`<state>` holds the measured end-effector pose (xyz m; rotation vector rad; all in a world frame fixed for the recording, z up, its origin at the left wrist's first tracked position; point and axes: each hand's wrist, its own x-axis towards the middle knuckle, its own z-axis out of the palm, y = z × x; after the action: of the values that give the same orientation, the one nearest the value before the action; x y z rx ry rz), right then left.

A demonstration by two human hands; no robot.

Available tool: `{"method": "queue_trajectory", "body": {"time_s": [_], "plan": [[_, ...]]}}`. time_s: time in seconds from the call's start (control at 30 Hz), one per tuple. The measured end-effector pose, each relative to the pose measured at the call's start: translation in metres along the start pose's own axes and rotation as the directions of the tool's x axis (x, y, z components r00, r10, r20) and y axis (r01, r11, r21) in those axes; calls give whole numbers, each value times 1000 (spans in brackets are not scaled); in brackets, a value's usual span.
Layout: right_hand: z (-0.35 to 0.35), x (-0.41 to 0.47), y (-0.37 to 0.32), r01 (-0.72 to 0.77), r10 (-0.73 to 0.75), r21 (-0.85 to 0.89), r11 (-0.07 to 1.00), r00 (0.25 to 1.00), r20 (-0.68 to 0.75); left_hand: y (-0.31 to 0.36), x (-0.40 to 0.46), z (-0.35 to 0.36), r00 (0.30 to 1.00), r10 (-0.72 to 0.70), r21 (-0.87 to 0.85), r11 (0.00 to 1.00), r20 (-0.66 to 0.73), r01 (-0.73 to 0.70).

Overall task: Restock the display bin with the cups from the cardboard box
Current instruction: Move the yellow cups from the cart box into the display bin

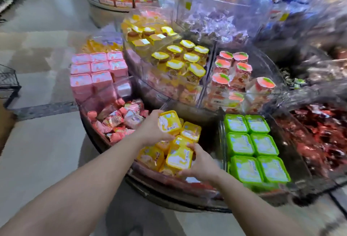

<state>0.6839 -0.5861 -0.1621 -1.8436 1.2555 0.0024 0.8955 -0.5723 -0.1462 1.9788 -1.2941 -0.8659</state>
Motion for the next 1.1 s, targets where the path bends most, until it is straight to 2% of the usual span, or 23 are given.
{"method": "queue_trajectory", "body": {"time_s": [0.17,0.33,0.57,0.7,0.77,1.0,1.1], "plan": [[16,-1,1,-86,88,34,996,992,-85,-1,12,5,990,82,9,996,117,-83],[24,6,8,-154,156,40,987,986,-50,-4,16,5,986,92,-45,995,137,-87],[35,11,12,-195,190,86,977,980,64,-8,15,5,977,113,-9,994,183,-113],[38,16,11,-333,345,363,870,938,33,-10,14,6,976,91,-8,996,200,-91],[39,17,10,-351,383,413,840,924,6,-12,13,7,975,82,23,996,205,-89],[29,11,10,-336,315,418,844,941,119,-16,3,14,976,63,39,997,210,-73],[24,10,6,-273,291,225,935,956,-46,-17,-1,18,979,42,51,997,200,-53]]}}
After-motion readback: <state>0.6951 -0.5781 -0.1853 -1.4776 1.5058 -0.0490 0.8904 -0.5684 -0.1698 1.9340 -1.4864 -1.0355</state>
